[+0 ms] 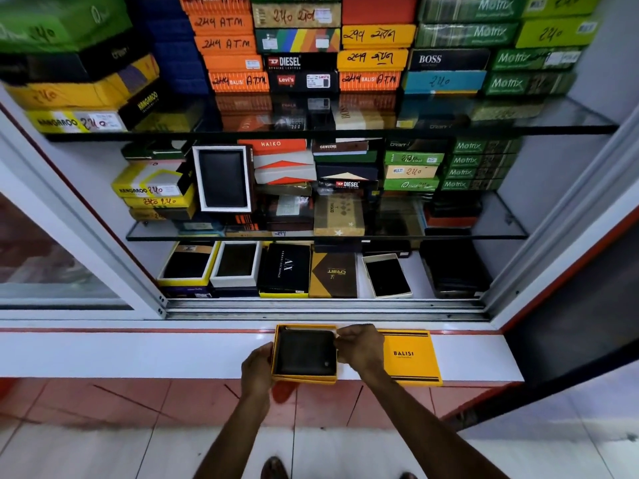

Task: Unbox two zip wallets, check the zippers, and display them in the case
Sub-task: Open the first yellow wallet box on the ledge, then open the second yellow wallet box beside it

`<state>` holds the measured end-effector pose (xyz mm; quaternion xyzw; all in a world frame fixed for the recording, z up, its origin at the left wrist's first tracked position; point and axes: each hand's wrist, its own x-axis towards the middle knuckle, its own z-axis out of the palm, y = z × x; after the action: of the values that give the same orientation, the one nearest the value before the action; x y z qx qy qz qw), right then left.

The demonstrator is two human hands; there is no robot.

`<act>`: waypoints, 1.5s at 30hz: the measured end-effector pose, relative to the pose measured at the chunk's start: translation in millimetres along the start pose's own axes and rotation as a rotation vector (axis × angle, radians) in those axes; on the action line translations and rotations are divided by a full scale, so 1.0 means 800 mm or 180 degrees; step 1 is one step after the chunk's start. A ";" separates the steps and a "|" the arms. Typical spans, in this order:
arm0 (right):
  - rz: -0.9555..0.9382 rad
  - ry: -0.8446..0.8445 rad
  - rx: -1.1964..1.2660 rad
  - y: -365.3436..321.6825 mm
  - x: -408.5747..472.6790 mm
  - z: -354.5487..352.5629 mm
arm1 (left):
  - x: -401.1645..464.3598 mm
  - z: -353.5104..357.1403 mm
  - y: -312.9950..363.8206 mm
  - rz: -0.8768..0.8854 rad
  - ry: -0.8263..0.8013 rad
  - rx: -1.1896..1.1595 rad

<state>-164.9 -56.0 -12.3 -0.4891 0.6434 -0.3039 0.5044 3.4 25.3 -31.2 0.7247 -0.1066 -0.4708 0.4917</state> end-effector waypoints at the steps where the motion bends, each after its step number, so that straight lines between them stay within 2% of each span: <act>1: -0.0023 -0.0016 0.0010 0.003 0.000 0.002 | 0.002 0.000 0.003 -0.0009 0.0025 0.0105; 6: -0.0246 -0.0049 -0.0294 0.011 -0.003 -0.001 | 0.008 0.002 0.013 0.0032 0.0010 0.0614; 11: -0.0347 -0.0044 -0.0385 0.009 0.004 -0.046 | -0.001 0.011 0.020 0.0906 0.0191 0.0867; 14: -0.0508 0.0208 -0.0978 0.022 0.009 -0.094 | -0.019 0.039 0.025 0.1020 -0.0119 0.0842; 18: -0.0213 0.0861 -0.1150 0.053 0.019 -0.156 | -0.037 0.095 0.025 0.0691 -0.0654 0.0825; 20: 0.0090 0.0763 -0.1412 0.068 0.030 -0.172 | -0.045 0.126 0.022 0.0455 -0.0968 0.0962; 22: 0.0507 0.0424 -0.1500 0.074 0.039 -0.179 | -0.054 0.151 0.021 0.0369 -0.1264 0.1288; 25: 0.0775 0.0078 -0.0762 0.075 0.043 -0.183 | -0.060 0.180 0.018 0.0420 -0.1547 0.1664; 28: 0.1018 -0.0075 -0.0048 0.075 0.049 -0.193 | -0.066 0.201 0.021 0.0506 -0.1474 0.2033; 32: 0.1227 -0.0418 0.0614 0.064 0.049 -0.211 | -0.069 0.227 0.023 0.0139 -0.1317 0.2478; 36: 0.1234 -0.0568 0.0648 0.057 0.047 -0.214 | -0.085 0.255 0.025 -0.0153 -0.0841 0.2897; 40: 0.1092 -0.0559 0.0747 0.067 0.044 -0.213 | -0.097 0.271 0.014 -0.0005 -0.0417 0.2942; 45: 0.0995 -0.0320 0.0861 0.085 0.046 -0.214 | -0.097 0.259 0.011 0.0138 -0.0420 0.2636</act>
<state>-349.3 -84.7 -32.9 -0.3257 0.6388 -0.2808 0.6380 -198.1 -58.1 5.4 0.8270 -0.3333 -0.4232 0.1608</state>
